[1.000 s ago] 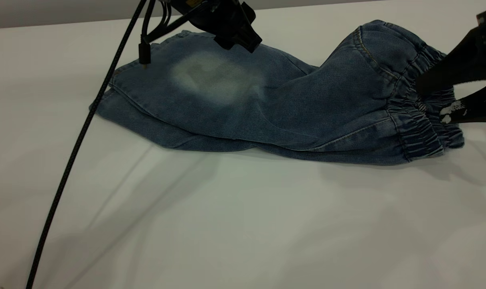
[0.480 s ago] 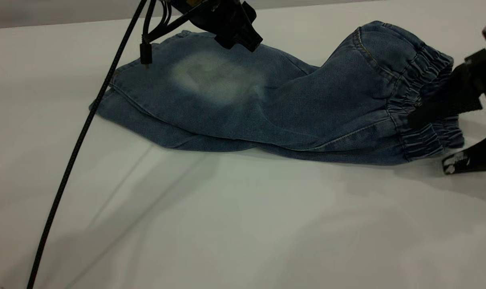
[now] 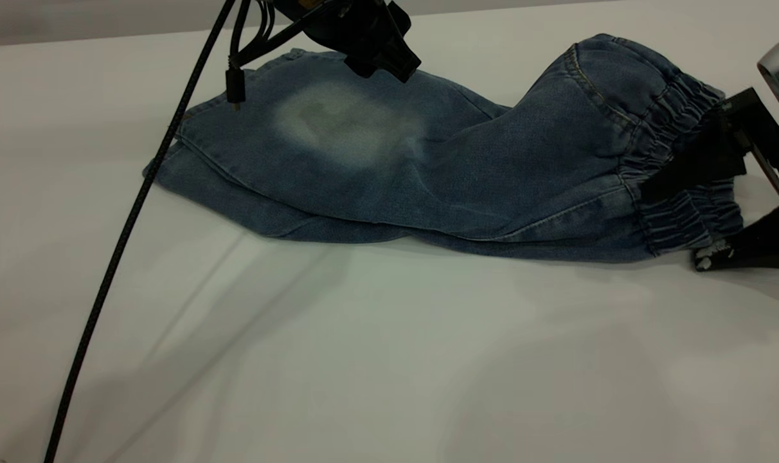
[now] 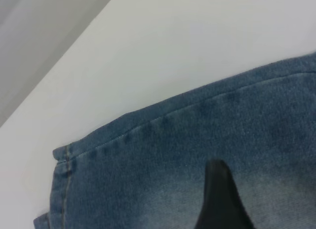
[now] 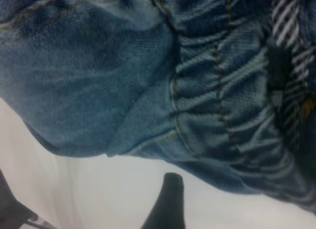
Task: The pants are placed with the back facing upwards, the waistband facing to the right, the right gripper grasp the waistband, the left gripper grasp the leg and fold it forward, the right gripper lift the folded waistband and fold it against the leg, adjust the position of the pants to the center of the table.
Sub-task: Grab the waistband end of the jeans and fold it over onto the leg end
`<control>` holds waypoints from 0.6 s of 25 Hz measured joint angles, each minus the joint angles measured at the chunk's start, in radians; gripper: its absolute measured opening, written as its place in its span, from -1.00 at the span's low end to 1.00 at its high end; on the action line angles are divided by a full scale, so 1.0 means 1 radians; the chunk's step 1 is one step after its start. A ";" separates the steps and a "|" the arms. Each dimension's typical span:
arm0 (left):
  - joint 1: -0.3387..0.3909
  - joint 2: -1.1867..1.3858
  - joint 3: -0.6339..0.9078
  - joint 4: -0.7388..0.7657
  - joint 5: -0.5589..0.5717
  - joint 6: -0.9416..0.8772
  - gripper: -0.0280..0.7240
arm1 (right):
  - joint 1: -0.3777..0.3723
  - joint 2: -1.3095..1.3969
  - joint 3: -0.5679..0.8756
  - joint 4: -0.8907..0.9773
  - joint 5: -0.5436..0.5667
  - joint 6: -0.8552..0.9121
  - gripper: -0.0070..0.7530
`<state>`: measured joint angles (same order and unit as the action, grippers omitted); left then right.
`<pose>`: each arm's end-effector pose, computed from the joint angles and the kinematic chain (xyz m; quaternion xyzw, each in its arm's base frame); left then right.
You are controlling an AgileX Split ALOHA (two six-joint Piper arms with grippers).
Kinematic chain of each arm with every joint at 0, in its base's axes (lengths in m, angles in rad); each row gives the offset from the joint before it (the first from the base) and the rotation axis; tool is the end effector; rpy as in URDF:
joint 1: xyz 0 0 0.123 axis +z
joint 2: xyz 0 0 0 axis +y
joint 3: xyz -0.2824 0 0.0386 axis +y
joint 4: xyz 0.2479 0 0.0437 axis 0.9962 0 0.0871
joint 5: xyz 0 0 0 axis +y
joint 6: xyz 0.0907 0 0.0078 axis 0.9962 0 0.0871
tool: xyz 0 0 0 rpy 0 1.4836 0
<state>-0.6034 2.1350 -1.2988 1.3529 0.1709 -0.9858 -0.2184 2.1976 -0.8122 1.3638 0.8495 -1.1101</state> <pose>0.3756 -0.2403 0.1228 0.4000 0.8300 0.0309 0.3874 0.2958 0.0030 0.0319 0.1605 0.9017 0.4002 0.0328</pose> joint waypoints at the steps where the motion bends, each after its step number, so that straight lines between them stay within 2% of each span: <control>1: 0.000 -0.004 0.000 0.000 0.000 0.000 0.17 | 0.000 0.003 -0.005 0.000 0.003 0.004 0.71; 7: 0.000 -0.010 0.000 0.000 0.001 0.000 0.17 | 0.000 0.020 -0.024 0.059 0.006 -0.023 0.69; 11: 0.000 -0.010 0.000 0.000 0.000 0.000 0.17 | 0.000 0.021 -0.024 0.148 0.014 -0.106 0.67; 15: 0.000 -0.010 0.000 0.000 0.000 0.001 0.17 | 0.000 0.023 -0.024 0.232 0.063 -0.169 0.65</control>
<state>-0.6034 2.1250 -1.2988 1.3529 0.1710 -0.9850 -0.2184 2.2202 -0.8363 1.5960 0.9120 -1.2796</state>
